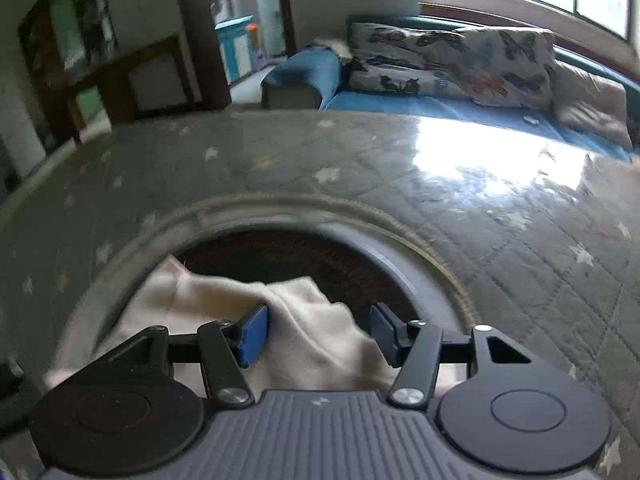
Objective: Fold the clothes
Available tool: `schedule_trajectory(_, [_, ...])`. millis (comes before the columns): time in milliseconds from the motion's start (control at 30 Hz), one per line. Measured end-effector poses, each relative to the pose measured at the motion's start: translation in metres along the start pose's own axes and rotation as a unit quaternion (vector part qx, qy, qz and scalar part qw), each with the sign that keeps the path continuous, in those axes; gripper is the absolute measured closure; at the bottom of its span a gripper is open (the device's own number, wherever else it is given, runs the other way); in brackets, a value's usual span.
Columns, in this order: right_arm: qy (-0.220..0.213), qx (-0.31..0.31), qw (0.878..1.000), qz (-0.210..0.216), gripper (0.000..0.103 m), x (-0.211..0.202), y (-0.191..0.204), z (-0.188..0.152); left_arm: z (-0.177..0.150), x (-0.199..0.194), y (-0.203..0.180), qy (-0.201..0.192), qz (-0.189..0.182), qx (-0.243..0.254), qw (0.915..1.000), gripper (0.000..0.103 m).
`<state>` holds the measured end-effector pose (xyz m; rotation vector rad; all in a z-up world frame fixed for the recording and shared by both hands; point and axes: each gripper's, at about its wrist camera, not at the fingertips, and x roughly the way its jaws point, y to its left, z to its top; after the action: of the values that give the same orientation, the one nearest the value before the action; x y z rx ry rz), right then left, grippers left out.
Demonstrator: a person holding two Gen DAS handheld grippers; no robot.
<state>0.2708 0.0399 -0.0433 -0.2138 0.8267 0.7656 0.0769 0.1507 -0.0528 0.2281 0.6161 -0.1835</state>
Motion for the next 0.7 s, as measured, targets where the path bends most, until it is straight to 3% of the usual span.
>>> schedule_trajectory(133, [-0.041, 0.009, 0.999, 0.006, 0.046, -0.038, -0.011, -0.013, 0.006, -0.003, 0.006, -0.002, 0.001, 0.0, 1.0, 0.055])
schedule_trajectory(367, [-0.062, 0.019, 0.995, 0.08, 0.032, -0.083, -0.021, -0.072, 0.02, 0.003, 0.025, -0.017, 0.001, -0.038, 0.9991, 0.055])
schedule_trajectory(467, [-0.054, 0.035, 0.996, 0.059, 0.035, -0.081, -0.038, -0.093, 0.017, 0.016, 0.034, 0.006, 0.003, -0.056, 0.9984, 0.055])
schedule_trajectory(533, [-0.073, 0.045, 0.994, 0.068, 0.035, -0.089, -0.047, -0.1, 0.012, 0.022, 0.039, 0.021, 0.009, -0.059, 0.998, 0.055])
schedule_trajectory(700, [-0.122, 0.053, 0.99, 0.042, 0.035, -0.123, -0.048, -0.1, 0.014, 0.01, 0.043, 0.007, 0.013, -0.075, 0.9971, 0.055])
